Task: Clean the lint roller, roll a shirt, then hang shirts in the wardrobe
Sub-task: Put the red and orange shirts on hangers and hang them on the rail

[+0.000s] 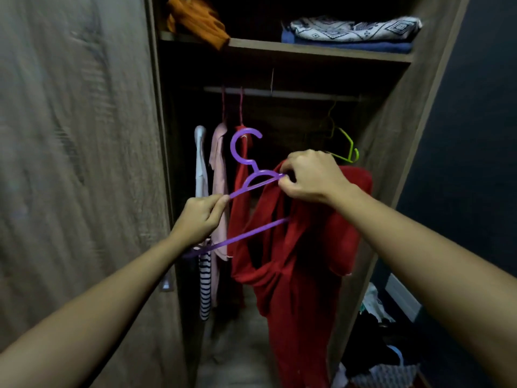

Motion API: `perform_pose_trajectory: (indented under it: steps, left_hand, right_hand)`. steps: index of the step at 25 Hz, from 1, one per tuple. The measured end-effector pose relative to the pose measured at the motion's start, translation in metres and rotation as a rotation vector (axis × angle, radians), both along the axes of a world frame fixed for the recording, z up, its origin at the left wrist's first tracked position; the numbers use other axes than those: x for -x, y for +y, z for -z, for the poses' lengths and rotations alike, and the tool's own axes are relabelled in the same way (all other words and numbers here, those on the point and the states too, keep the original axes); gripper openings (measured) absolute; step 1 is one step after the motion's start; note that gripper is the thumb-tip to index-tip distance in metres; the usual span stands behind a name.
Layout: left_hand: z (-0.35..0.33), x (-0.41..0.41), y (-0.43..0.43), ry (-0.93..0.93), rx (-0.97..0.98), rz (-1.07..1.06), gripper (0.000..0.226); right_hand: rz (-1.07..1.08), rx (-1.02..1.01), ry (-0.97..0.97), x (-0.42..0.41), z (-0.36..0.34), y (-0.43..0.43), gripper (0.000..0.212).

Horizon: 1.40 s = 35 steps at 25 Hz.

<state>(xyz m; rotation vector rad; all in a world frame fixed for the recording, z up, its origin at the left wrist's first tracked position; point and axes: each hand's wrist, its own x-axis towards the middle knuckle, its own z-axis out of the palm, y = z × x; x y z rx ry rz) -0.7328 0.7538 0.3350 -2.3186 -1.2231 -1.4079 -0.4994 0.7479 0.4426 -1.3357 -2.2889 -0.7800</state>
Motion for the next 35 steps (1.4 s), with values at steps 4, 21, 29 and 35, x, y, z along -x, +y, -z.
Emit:
perform_pose_trajectory:
  steps: [4,21,29,35]
  left_hand:
    - [-0.006,-0.003,-0.008,-0.042,-0.053,-0.376,0.038]
    - [0.053,0.044,-0.025,-0.227,0.624,-0.183,0.034]
    - [0.020,0.033,-0.040,-0.005,0.167,-0.366,0.070]
    - [0.001,0.060,-0.024,-0.161,0.226,-0.065,0.038]
  right_hand:
    - [-0.140,-0.132,-0.015,-0.007,0.013,0.003,0.052]
    - [-0.152,-0.068,-0.059,-0.040,0.070,0.004,0.058]
    - [-0.235,0.014,0.458,-0.046,0.068,-0.001,0.046]
    - [-0.215,0.194,0.457,-0.053,0.056,-0.002,0.040]
